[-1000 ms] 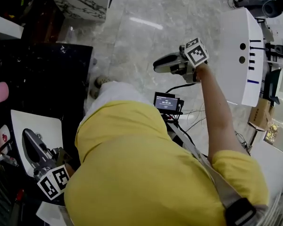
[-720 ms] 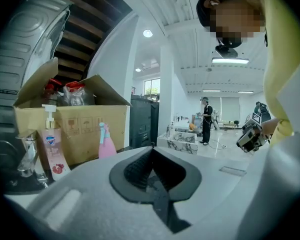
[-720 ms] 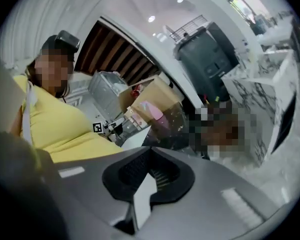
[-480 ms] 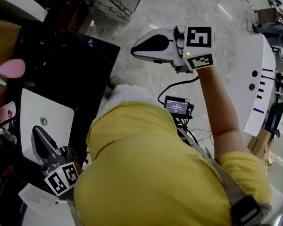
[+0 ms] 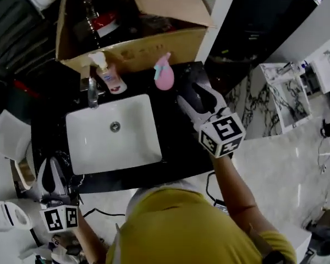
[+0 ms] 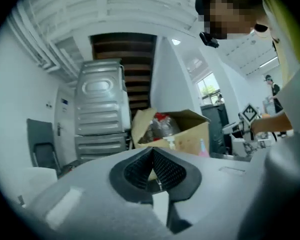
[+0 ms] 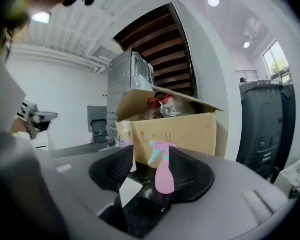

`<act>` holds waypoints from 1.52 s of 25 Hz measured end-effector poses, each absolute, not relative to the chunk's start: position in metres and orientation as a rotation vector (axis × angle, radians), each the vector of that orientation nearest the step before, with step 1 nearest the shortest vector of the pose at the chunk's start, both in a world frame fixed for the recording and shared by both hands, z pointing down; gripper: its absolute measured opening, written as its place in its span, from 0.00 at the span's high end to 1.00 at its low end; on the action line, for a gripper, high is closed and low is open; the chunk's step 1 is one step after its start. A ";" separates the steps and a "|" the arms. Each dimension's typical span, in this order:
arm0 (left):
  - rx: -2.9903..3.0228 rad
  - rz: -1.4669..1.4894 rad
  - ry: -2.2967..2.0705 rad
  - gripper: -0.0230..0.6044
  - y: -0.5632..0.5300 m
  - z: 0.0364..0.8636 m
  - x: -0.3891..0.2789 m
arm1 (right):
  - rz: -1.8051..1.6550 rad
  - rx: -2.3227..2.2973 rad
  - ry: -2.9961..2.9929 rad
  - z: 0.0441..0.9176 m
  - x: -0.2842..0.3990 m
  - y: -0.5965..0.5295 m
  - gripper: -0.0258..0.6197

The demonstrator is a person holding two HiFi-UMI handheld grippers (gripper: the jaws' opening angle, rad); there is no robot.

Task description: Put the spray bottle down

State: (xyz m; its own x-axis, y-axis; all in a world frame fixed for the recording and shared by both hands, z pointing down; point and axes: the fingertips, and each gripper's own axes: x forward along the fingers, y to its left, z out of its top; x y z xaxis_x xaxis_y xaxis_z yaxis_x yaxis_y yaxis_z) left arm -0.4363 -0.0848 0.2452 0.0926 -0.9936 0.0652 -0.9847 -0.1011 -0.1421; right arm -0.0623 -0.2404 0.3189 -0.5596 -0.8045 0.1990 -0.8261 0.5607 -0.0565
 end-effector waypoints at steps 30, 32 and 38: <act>-3.240 0.642 -0.074 0.96 -0.071 0.245 0.044 | -0.152 2.485 -1.763 0.243 0.296 0.076 0.89; -3.221 0.593 -0.208 0.96 -0.036 0.240 0.092 | -0.145 2.574 -1.615 0.247 0.348 0.142 0.89; -3.224 0.537 -0.179 0.96 0.054 0.248 0.208 | -0.152 2.611 -1.578 0.264 0.445 0.265 0.89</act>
State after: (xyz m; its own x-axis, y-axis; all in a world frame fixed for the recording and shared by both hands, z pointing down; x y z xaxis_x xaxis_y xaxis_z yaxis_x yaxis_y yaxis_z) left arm 0.2076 0.0542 0.2483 0.9405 0.0855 -0.3289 0.1287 -0.9854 0.1119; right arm 0.4453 0.2647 0.2639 0.4622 -0.8859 -0.0396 -0.8772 -0.4633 0.1257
